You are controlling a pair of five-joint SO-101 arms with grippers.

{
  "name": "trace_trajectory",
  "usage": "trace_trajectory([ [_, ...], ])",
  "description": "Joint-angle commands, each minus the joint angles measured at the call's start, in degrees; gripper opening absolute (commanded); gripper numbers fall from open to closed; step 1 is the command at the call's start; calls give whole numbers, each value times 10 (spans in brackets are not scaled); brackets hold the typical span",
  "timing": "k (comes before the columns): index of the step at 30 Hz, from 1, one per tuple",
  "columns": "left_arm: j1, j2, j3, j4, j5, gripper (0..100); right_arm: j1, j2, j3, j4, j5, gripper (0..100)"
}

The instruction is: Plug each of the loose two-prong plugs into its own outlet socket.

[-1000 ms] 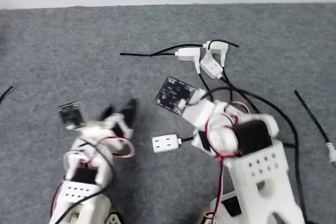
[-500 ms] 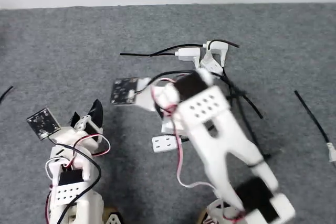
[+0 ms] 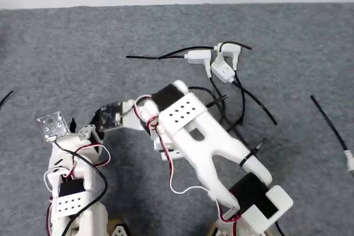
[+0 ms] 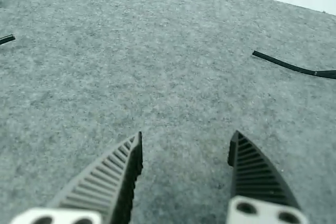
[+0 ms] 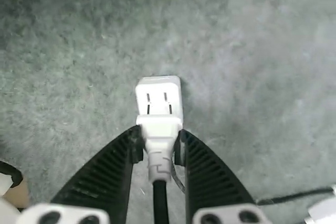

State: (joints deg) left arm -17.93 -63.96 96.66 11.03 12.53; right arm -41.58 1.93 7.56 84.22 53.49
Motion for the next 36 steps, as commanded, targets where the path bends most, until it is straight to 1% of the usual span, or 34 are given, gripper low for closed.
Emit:
trace_trajectory([
  [1, 0, -4, -6, 3, -2, 250, 5, -7, 24, -37, 5, 10],
  [7, 0, -4, -6, 3, -2, 250, 13, -5, 55, -68, 13, 10],
  [20, -1, -4, -6, 4, -4, 250, 7, -4, 76, -77, 14, 10],
  [27, 1, -5, -6, 18, -4, 250, 7, -4, 85, -77, 13, 10],
  [30, 0, -5, -6, 18, -4, 250, 7, -3, 91, -94, 9, 10],
  [36, -2, -5, -6, 18, -4, 250, -18, 60, 90, -119, 9, 10],
])
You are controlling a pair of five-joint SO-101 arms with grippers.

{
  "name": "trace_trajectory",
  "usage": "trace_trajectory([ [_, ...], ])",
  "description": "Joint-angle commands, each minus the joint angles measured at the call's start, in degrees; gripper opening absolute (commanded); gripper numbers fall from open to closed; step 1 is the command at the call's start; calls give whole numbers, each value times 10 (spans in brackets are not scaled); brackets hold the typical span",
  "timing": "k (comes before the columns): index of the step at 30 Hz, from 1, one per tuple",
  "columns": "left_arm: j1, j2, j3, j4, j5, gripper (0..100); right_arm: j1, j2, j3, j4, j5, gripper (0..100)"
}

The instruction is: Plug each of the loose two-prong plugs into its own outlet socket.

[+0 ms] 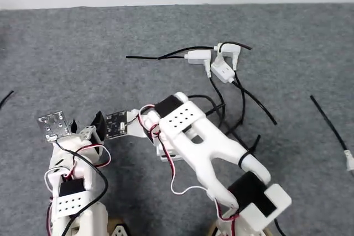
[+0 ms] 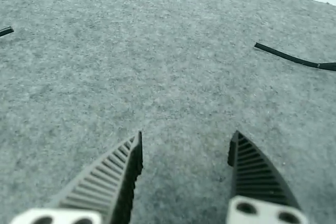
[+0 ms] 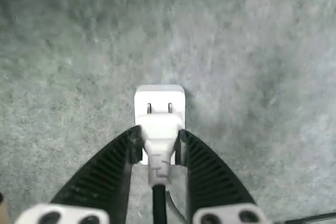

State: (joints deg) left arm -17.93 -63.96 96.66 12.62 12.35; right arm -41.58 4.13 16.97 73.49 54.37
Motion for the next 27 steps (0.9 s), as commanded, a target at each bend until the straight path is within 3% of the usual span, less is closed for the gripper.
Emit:
trace_trajectory([
  [1, -2, -5, -6, 2, -3, 250, -22, 50, -12, -10, 0, 10],
  [27, -3, -5, -6, 1, -3, 251, -22, 163, -48, -27, -19, 10],
])
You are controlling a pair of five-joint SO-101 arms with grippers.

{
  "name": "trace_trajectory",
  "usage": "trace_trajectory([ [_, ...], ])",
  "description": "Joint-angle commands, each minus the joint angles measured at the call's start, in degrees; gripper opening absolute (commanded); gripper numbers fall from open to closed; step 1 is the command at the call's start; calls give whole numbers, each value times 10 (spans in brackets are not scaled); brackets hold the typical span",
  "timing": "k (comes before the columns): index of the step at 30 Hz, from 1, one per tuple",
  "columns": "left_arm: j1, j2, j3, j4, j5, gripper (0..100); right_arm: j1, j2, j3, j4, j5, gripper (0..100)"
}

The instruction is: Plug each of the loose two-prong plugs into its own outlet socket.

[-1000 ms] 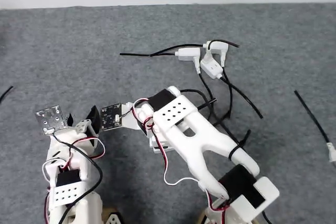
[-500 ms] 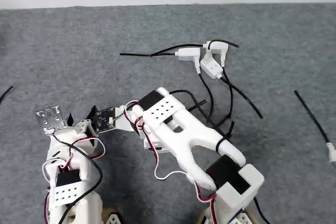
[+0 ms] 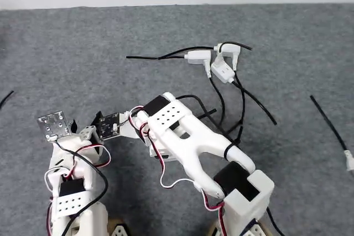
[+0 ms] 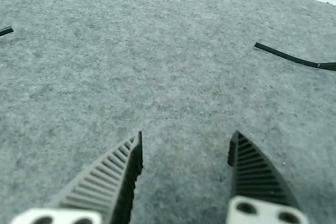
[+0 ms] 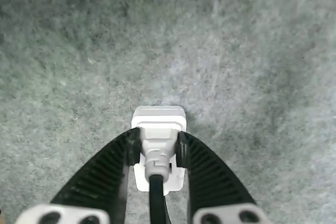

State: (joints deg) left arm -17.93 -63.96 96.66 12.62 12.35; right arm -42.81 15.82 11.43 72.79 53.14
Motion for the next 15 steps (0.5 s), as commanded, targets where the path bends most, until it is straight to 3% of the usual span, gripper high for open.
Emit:
trace_trajectory([
  [1, -3, -5, -6, 1, -3, 251, -10, 46, 7, -20, -7, 10],
  [12, -3, -5, -6, 0, -3, 252, -10, -19, -36, 51, -40, 19],
  [15, -3, -5, -6, 0, -3, 252, -10, -58, -48, 93, -42, 104],
])
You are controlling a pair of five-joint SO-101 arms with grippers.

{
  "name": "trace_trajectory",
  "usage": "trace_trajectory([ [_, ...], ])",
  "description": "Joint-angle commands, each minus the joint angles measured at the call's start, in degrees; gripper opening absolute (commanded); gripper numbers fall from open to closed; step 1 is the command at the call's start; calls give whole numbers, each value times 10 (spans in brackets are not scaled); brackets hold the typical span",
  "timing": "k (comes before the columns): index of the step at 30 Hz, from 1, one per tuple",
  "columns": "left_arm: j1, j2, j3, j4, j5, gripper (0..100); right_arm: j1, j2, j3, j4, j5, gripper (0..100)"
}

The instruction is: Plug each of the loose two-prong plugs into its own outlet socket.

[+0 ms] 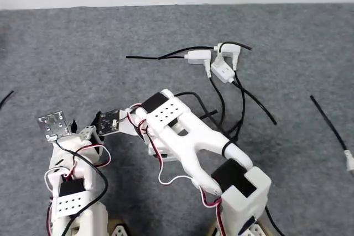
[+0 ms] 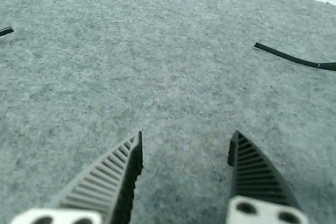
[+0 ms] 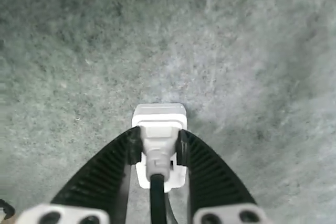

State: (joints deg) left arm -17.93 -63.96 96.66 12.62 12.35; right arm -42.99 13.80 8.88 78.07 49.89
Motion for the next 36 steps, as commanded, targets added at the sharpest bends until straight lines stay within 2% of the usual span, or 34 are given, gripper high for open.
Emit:
trace_trajectory([
  [1, -3, -5, -6, 0, -3, 252, -8, -51, -23, 47, -10, 146],
  [5, -3, -5, -6, 0, -3, 252, -8, -107, -24, 64, -8, 261],
  [12, -3, -5, -6, 1, -3, 252, -5, -182, -25, 77, -7, 258],
  [16, -3, -5, -6, 1, -3, 252, 18, -149, 16, 73, -8, 259],
  [27, -3, -5, -6, 1, -4, 252, 23, -44, 75, -53, 26, 258],
  [36, -3, -5, -6, 1, -4, 253, 51, 65, 69, -58, 27, 255],
])
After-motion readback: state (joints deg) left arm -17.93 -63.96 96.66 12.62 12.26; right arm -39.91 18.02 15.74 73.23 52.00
